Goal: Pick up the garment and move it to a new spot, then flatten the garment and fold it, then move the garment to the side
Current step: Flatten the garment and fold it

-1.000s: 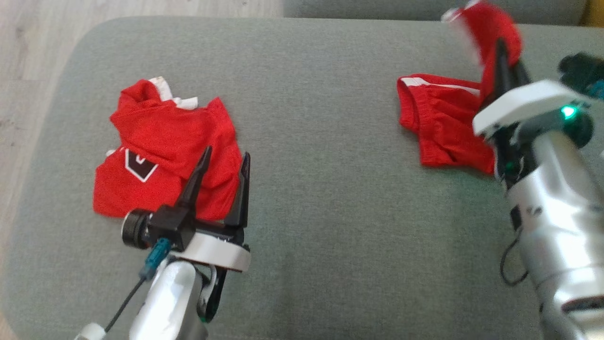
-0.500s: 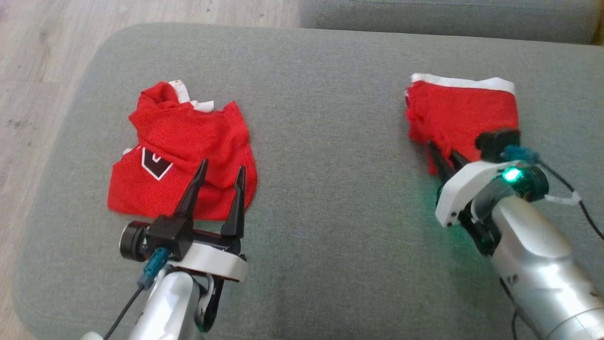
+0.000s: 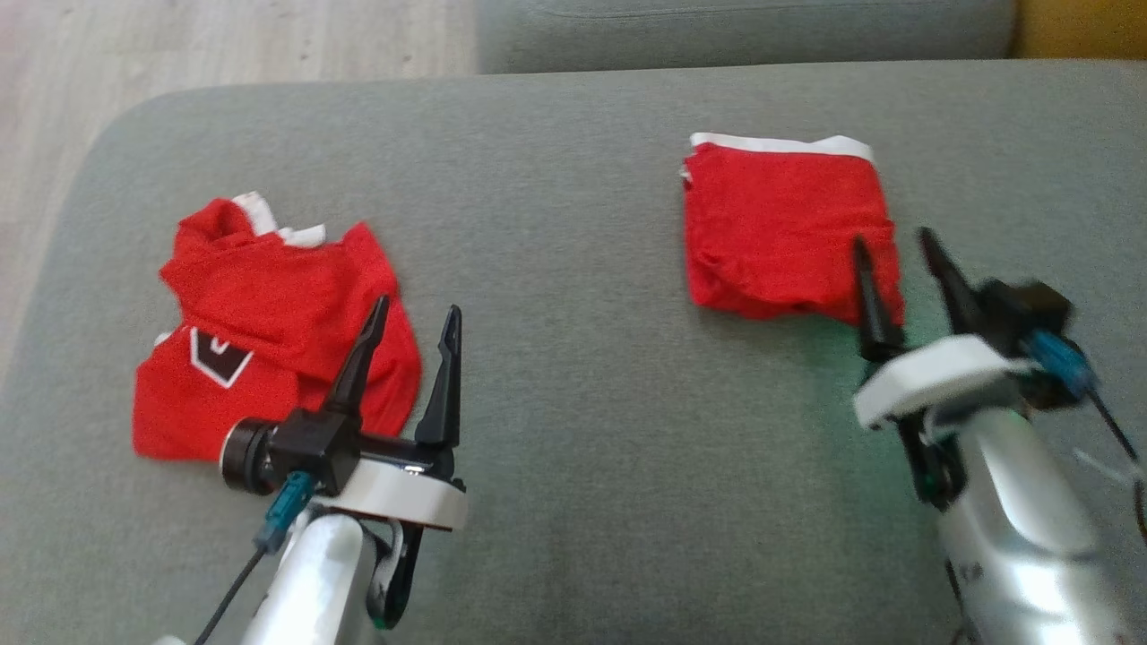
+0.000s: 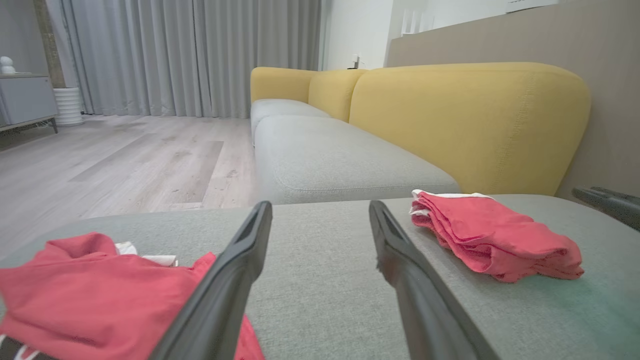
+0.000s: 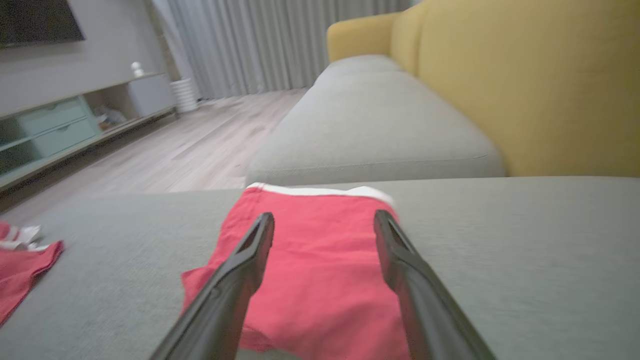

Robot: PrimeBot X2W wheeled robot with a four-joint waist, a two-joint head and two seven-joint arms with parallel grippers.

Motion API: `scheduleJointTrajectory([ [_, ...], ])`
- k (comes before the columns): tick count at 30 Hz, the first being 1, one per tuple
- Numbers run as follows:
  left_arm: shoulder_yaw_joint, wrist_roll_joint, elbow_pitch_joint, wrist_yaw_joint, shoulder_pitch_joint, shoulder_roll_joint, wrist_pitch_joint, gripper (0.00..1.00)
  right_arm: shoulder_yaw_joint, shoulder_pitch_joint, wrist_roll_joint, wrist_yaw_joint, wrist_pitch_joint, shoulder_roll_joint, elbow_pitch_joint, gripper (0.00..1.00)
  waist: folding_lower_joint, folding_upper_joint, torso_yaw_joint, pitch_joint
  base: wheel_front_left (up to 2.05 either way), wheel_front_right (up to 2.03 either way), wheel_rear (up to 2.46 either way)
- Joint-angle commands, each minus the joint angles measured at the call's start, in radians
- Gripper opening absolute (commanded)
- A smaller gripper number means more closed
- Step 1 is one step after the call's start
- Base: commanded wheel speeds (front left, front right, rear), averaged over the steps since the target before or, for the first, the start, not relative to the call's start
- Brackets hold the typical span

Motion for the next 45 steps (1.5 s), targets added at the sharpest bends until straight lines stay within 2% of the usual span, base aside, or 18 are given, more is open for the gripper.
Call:
scheduleJointTrajectory([
  [1, 0.044, -0.005, -0.039, 0.005, -0.004, 0.005, -0.005, 1.0, -0.057, 0.058, -0.05, 0.007, -0.013, 0.03, -0.129, 1.0, 0.0, 0.0, -0.028, -0.002, 0.0, 0.0, 0.0],
  [5, 0.048, -0.005, -0.043, 0.002, 0.003, 0.005, -0.005, 1.0, -0.141, 0.189, -0.128, 0.007, -0.013, 0.061, -0.34, 1.0, 0.0, 0.0, -0.054, 0.0, 0.0, 0.0, 0.0],
  [9, 0.042, -0.007, -0.043, -0.004, 0.006, 0.004, -0.005, 1.0, -0.141, 0.282, -0.109, 0.007, -0.013, 0.066, -0.451, 1.0, 0.0, 0.0, -0.07, 0.009, 0.0, 0.0, 0.0],
  [14, 0.03, -0.006, -0.049, -0.007, -0.003, 0.004, -0.005, 1.0, -0.139, 0.286, -0.101, 0.007, -0.013, 0.066, -0.475, 1.0, 0.0, 0.0, -0.068, 0.032, 0.0, 0.0, 0.0],
  [19, 0.014, -0.005, -0.054, -0.014, -0.03, 0.003, -0.005, 1.0, -0.141, 0.221, -0.104, 0.007, -0.01, 0.066, -0.447, 1.0, 0.0, 0.0, -0.038, 0.09, 0.0, 0.0, 0.0],
  [20, 0.01, -0.005, -0.054, -0.015, -0.036, 0.003, -0.005, 1.0, -0.146, 0.199, -0.104, 0.007, -0.004, 0.066, -0.437, 0.31, 0.0, 0.0, -0.029, 0.104, 0.0, 0.0, 0.0],
  [21, 0.007, -0.005, -0.053, -0.017, -0.041, 0.003, -0.005, 1.0, -0.154, 0.174, -0.112, 0.007, 0.003, 0.066, -0.427, 0.0, 0.0, 0.0, -0.02, 0.117, 0.0, 0.0, 0.0],
  [29, -0.021, -0.015, -0.048, -0.024, -0.086, 0.003, -0.005, 1.0, -0.245, -0.036, -0.209, 0.007, 0.069, 0.067, -0.278, 0.0, 0.0, 0.0, 0.065, 0.205, 0.0, 0.0, 0.0],
  [38, -0.054, -0.042, -0.043, -0.012, -0.117, 0.003, -0.005, 1.0, -0.37, -0.191, -0.341, 0.007, 0.127, 0.059, 0.017, 0.0, 0.0, 0.0, 0.132, 0.244, 0.0, 0.0, 0.0],
  [42, -0.064, -0.053, -0.04, -0.005, -0.123, 0.002, -0.005, 1.0, -0.403, -0.25, -0.382, 0.007, 0.067, 0.06, 0.074, 0.0, 0.0, 0.0, 0.145, 0.238, 0.0, 0.0, 0.0],
  [45, -0.066, -0.057, -0.037, -0.001, -0.121, 0.002, -0.005, 1.0, -0.39, -0.29, -0.396, 0.007, 0.026, 0.064, 0.084, 0.0, 0.0, 0.0, 0.148, 0.228, 0.0, 0.0, 0.0],
])
